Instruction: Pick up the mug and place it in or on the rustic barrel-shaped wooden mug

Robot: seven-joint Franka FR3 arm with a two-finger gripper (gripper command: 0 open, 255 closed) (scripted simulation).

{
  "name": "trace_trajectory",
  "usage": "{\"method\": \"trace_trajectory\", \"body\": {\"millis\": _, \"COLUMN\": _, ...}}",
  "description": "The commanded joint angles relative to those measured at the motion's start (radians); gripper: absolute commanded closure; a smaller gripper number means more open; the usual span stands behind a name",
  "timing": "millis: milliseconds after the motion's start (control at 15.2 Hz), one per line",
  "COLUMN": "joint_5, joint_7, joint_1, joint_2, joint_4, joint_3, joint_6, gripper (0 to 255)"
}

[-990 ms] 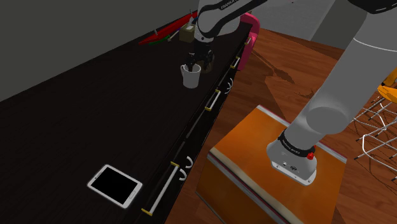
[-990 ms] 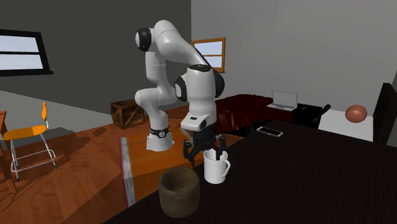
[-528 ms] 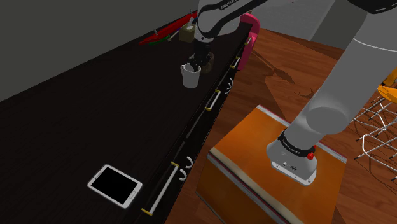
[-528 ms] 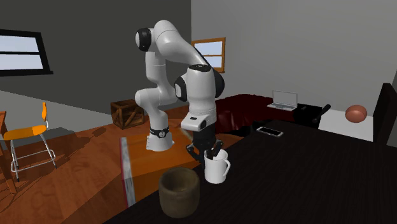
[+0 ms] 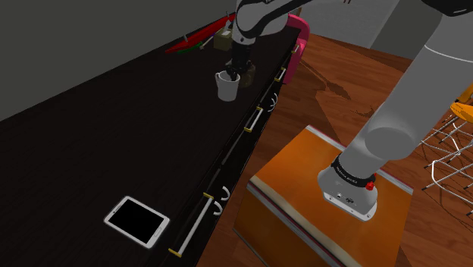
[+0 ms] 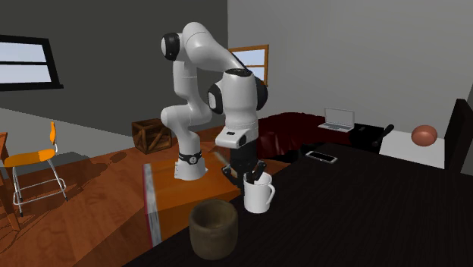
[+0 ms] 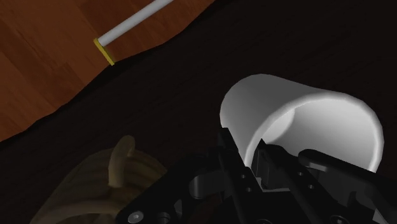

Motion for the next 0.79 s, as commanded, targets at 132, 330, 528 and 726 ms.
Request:
{"method": "trace_trajectory", "body": {"millis": 132, "joint_5": -0.002, "joint_7": 0.003, "joint_1": -0.001, "joint_2": -0.028, "joint_4": 0.024, "joint_3": -0.001, "joint_6": -0.052, "gripper": 255}}
{"method": "trace_trajectory", "body": {"millis": 330, "joint_5": -0.003, "joint_7": 0.005, "joint_1": -0.001, "joint_2": -0.046, "joint_4": 0.045, "joint_3": -0.001, "joint_6": -0.091, "gripper": 255}}
{"method": "trace_trajectory", "body": {"millis": 528, "joint_5": -0.004, "joint_7": 0.008, "joint_1": -0.001, "joint_2": -0.062, "joint_4": 0.068, "joint_3": -0.001, "joint_6": -0.13, "gripper": 255}}
{"method": "trace_trajectory", "body": {"millis": 726, "joint_5": -0.005, "joint_7": 0.01, "joint_1": -0.002, "joint_2": -0.076, "joint_4": 0.093, "joint_3": -0.002, "joint_6": -0.169, "gripper": 255}}
